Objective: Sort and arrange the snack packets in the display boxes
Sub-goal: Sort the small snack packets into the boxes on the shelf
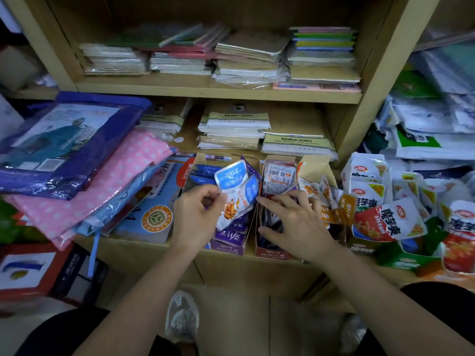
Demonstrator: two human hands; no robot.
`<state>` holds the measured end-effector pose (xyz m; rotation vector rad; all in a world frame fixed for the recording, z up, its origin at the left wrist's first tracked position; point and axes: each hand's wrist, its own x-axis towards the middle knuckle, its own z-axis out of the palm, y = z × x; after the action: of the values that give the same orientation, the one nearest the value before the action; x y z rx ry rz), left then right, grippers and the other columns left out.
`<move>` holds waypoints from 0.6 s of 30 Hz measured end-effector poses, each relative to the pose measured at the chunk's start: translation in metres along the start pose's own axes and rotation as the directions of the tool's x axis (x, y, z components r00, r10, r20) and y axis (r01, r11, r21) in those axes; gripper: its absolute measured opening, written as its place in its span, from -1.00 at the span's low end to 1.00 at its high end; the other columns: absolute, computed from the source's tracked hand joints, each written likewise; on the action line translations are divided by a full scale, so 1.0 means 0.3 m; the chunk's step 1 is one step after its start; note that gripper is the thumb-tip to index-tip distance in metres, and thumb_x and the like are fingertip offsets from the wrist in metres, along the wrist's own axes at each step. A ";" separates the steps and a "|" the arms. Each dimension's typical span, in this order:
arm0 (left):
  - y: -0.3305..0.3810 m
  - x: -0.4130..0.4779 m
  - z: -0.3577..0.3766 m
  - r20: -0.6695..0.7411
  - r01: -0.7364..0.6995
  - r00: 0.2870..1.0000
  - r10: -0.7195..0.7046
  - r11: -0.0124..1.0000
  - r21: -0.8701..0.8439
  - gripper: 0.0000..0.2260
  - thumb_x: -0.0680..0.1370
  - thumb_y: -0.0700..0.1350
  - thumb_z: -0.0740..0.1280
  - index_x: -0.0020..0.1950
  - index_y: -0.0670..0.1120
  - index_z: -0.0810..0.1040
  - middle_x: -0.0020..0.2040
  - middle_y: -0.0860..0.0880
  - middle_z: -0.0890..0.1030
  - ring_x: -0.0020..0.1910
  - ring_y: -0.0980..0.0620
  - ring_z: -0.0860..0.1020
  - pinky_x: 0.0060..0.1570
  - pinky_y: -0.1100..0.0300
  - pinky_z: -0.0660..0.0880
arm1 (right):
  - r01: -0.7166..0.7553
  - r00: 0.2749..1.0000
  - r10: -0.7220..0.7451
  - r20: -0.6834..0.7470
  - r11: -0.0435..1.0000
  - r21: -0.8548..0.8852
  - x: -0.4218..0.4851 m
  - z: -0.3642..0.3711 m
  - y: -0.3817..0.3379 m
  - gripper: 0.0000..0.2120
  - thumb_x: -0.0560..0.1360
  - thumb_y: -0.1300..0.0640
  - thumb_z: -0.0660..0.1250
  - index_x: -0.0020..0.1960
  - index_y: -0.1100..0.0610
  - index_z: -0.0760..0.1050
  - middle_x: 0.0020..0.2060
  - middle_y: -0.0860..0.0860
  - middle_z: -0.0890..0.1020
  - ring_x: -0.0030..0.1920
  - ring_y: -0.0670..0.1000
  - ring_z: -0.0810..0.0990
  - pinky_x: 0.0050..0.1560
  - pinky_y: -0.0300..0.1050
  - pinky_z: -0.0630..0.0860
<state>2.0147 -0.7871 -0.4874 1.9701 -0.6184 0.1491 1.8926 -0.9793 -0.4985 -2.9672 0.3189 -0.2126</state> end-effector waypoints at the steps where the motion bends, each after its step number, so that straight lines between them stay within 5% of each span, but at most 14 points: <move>1: -0.006 0.003 -0.014 0.006 0.025 1.000 -0.025 1.000 -0.010 -0.87 0.54 -0.17 0.47 -0.16 0.00 0.61 -0.26 0.11 0.65 -0.24 0.13 0.62 -0.29 0.32 0.49 | -0.002 1.000 0.002 -0.008 1.000 -0.012 0.000 0.000 0.001 -0.36 0.54 -0.35 0.18 0.57 -0.25 0.13 0.43 -0.14 0.41 0.45 0.04 0.20 0.31 0.17 0.18; 4: -0.026 0.013 -0.037 -0.008 0.099 0.995 -0.099 0.994 -0.036 -0.88 0.56 -0.15 0.46 -0.14 0.01 0.58 -0.21 0.11 0.66 -0.23 0.17 0.62 -0.27 0.29 0.52 | -0.025 0.999 0.023 -0.045 0.999 -0.046 0.007 0.007 0.013 -0.38 0.52 -0.33 0.18 0.54 -0.21 0.23 0.36 -0.10 0.50 0.43 0.07 0.27 0.31 0.26 0.17; 7: -0.034 0.014 -0.048 -0.025 0.189 0.980 -0.196 0.968 -0.162 -0.89 0.57 -0.17 0.44 -0.13 0.00 0.61 -0.18 0.05 0.70 -0.19 0.12 0.67 -0.13 0.02 0.62 | -0.052 0.998 0.052 -0.029 0.999 -0.007 0.018 0.009 0.013 -0.36 0.48 -0.37 0.20 0.50 -0.17 0.31 0.36 -0.12 0.49 0.46 0.04 0.22 0.36 0.30 0.09; 9: -0.026 0.010 -0.050 -0.032 0.228 0.970 -0.241 0.945 -0.234 -0.88 0.56 -0.17 0.46 -0.15 0.00 0.62 -0.21 0.02 0.72 -0.20 0.09 0.68 -0.11 -0.03 0.63 | -0.093 0.994 0.102 -0.034 0.971 0.219 0.017 -0.007 -0.002 -0.25 0.36 -0.52 0.16 0.43 -0.15 0.41 0.27 -0.20 0.53 0.42 -0.02 0.23 0.37 0.34 0.15; 11: -0.005 -0.003 -0.038 -0.009 0.236 0.968 -0.251 0.922 -0.306 -0.89 0.55 -0.20 0.46 -0.14 -0.02 0.63 -0.22 0.03 0.73 -0.22 0.11 0.67 -0.15 0.03 0.62 | -0.106 0.983 0.172 -0.071 0.830 0.547 0.010 -0.033 -0.021 -0.24 0.25 -0.62 0.22 0.25 -0.18 0.55 0.12 -0.32 0.55 0.36 -0.12 0.31 0.36 0.31 0.27; 15: 0.059 -0.044 0.004 0.065 0.293 0.952 -0.300 0.828 -0.477 -0.91 0.55 -0.24 0.45 -0.11 -0.07 0.65 -0.18 0.00 0.74 -0.18 0.09 0.69 -0.21 0.20 0.62 | -0.017 0.949 0.280 -0.145 0.503 0.864 -0.007 -0.069 -0.072 -0.70 0.38 -0.16 0.52 -0.08 0.06 0.65 -0.10 -0.11 0.72 -0.01 -0.05 0.68 0.00 0.25 0.61; 18: 0.079 -0.047 0.007 0.103 0.289 0.956 -0.274 0.828 -0.481 -0.88 0.57 -0.25 0.42 -0.11 -0.05 0.66 -0.21 0.03 0.72 -0.19 0.12 0.66 -0.18 0.19 0.61 | -0.031 0.912 0.375 -0.163 0.459 0.888 -0.005 -0.091 -0.056 -0.85 0.44 0.11 0.53 -0.14 0.16 0.59 -0.07 -0.05 0.70 -0.01 -0.06 0.69 -0.08 0.07 0.68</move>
<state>1.9907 -0.7922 -0.4746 1.5398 -0.3308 -0.2079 1.8901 -0.9665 -0.4692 -1.8082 0.4394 -0.6441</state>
